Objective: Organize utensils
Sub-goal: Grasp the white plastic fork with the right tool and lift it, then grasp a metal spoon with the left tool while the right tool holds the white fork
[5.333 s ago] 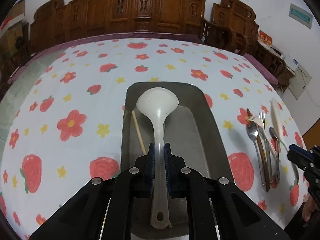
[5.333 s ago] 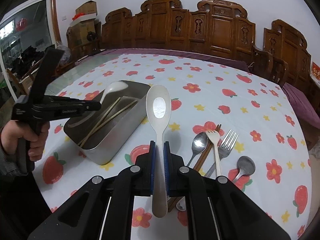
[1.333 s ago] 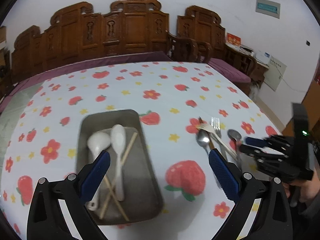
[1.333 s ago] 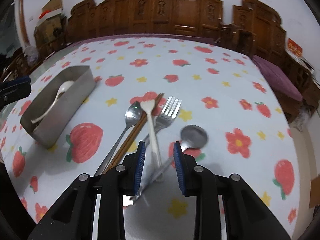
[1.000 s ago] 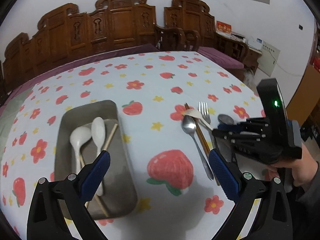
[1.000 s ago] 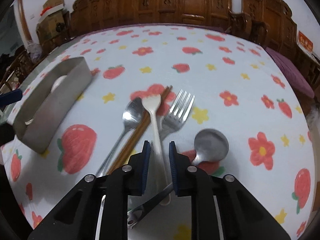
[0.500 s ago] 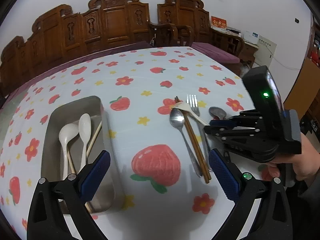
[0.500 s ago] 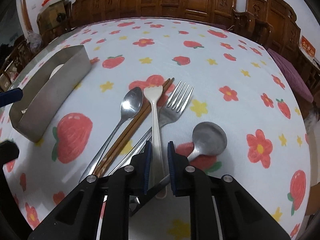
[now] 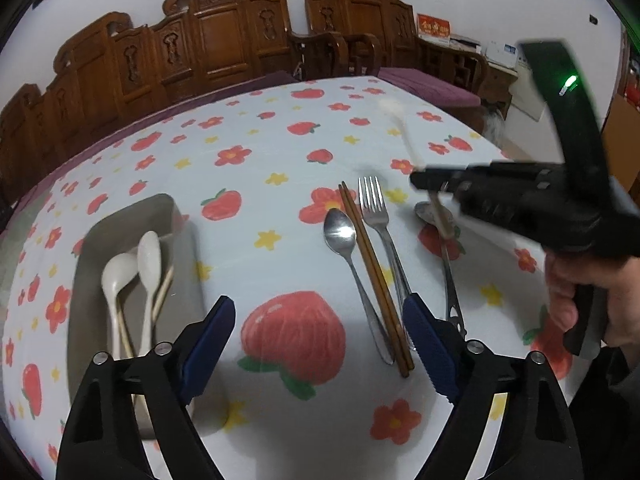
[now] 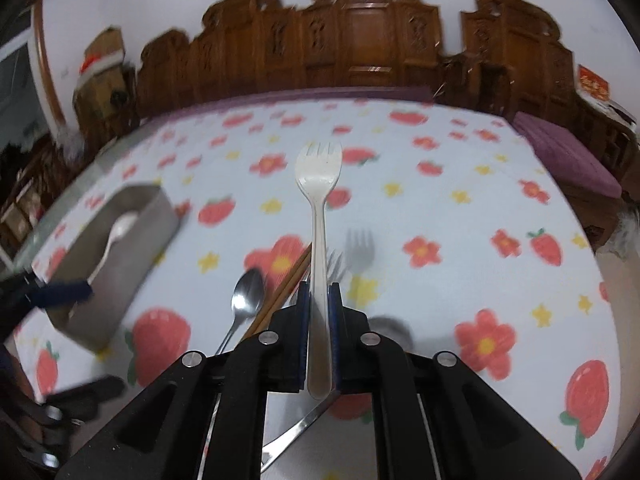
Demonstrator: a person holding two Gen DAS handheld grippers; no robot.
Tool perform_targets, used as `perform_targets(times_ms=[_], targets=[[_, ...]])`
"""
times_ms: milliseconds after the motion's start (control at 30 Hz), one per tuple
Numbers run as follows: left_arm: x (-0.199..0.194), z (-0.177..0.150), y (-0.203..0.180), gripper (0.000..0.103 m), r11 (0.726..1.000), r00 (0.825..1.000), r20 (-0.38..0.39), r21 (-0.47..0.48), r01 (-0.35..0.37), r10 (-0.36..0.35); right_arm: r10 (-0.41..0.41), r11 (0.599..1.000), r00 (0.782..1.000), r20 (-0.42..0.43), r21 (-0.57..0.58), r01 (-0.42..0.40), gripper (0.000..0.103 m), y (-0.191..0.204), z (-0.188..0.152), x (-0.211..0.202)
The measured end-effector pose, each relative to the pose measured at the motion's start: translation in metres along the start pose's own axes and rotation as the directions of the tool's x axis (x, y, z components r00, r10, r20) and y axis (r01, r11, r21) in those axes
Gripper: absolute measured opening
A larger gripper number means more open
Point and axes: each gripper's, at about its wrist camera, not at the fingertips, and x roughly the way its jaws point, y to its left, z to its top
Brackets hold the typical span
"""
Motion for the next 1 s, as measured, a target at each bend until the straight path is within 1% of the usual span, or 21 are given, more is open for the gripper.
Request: perform_targets(times_ms=[67,167,267,367,533,600,733,767,967,1000], targets=[[0.009,0.004,-0.001,0.079,1.000,1.000,-0.015,-0.015,0.009,-0.009,-0.001,1.000,1.000,0.013,0.012,0.001,0.011,-0.007,0.002,-0.003],[0.024,0.010,-0.004,0.079,1.000,0.999,-0.033,-0.024,0.001,-0.002,0.000,1.000,1.000,0.017,0.031,0.000,0.011,-0.015,0.002,-0.006],[0.039,0.018,-0.006,0.074,0.999,0.999,-0.044,-0.036,-0.010,0.008,0.004,0.999,1.000,0.024,0.038,-0.005,0.011,-0.020,0.001,-0.009],[0.054,0.026,-0.005,0.072,0.998,0.998,-0.061,-0.069,-0.010,0.006,0.003,0.999,1.000,0.028,0.038,-0.004,0.011,-0.023,-0.001,-0.012],[0.074,0.038,-0.004,0.070,0.994,0.997,-0.072,-0.105,-0.018,0.011,0.008,0.998,0.999,0.031,0.055,-0.010,0.011,-0.028,-0.002,-0.015],[0.081,0.043,-0.004,0.064,0.992,0.997,-0.076,-0.119,-0.036,0.027,0.009,0.998,1.000,0.029,0.059,-0.011,0.011,-0.029,-0.003,-0.015],[0.096,0.050,-0.003,0.060,0.989,0.995,-0.093,-0.146,-0.038,0.024,0.009,0.998,1.000,0.029,0.060,-0.011,0.011,-0.031,-0.004,-0.016],[0.098,0.052,-0.004,0.057,0.988,0.995,-0.097,-0.147,-0.040,0.026,0.009,0.998,1.000,0.029,0.062,-0.011,0.011,-0.032,-0.004,-0.017],[0.108,0.052,-0.005,0.054,0.988,0.994,-0.104,-0.153,-0.038,0.022,0.009,0.998,1.000,0.027,0.062,-0.011,0.011,-0.033,-0.005,-0.017],[0.107,0.053,-0.005,0.048,0.988,0.995,-0.103,-0.153,-0.035,0.019,0.010,0.998,1.000,0.027,0.061,-0.011,0.011,-0.032,-0.005,-0.017]])
